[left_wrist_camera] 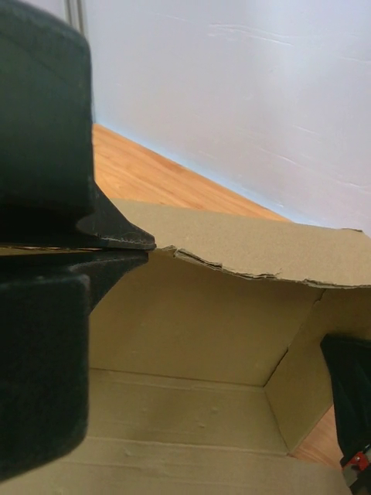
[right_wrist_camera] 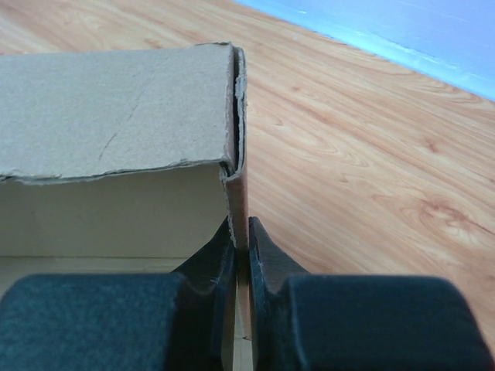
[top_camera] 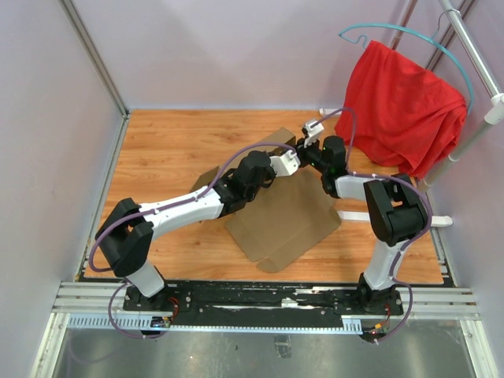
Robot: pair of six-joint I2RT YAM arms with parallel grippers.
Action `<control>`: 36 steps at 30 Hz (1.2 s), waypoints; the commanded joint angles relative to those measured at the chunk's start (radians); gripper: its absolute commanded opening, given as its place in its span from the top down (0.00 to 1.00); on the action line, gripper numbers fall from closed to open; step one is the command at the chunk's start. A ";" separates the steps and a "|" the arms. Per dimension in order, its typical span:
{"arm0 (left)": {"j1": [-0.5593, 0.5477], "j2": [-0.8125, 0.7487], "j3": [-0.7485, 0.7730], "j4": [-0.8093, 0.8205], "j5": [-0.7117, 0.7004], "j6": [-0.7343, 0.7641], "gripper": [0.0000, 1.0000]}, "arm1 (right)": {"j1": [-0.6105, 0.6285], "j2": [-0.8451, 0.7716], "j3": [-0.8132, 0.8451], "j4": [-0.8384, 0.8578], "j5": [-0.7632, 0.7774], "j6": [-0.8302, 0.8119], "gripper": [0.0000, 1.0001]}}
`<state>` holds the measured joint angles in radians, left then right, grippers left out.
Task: Fold the paper box
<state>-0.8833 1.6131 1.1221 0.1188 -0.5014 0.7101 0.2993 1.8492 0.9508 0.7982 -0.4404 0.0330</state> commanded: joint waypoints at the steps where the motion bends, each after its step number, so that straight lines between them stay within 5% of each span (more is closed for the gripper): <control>1: -0.017 0.005 -0.008 0.032 0.027 -0.012 1.00 | 0.031 -0.001 -0.070 0.019 0.198 0.051 0.99; 7: -0.021 0.011 -0.009 0.042 0.021 -0.013 1.00 | 0.069 -0.015 -0.095 0.006 0.367 0.032 0.92; 16: -0.023 0.013 -0.005 0.043 0.013 -0.009 1.00 | 0.069 0.024 -0.082 0.029 0.248 0.061 0.59; 19: -0.023 0.011 -0.007 0.043 0.011 -0.008 1.00 | 0.069 0.039 -0.073 0.031 0.238 0.064 0.65; 24: -0.023 0.011 -0.008 0.044 0.007 -0.012 1.00 | 0.069 0.044 -0.063 0.032 0.252 0.061 0.99; 31: -0.027 0.011 -0.010 0.071 -0.064 -0.031 0.98 | 0.069 0.019 -0.072 0.015 0.274 0.055 0.99; 36: -0.030 -0.007 0.016 0.074 -0.203 -0.142 0.58 | 0.070 -0.007 -0.081 -0.026 0.325 0.093 0.99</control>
<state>-0.9016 1.6150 1.1198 0.1532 -0.5781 0.6746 0.3645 1.8778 0.8745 0.8223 -0.1726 0.0853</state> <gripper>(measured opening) 0.331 0.033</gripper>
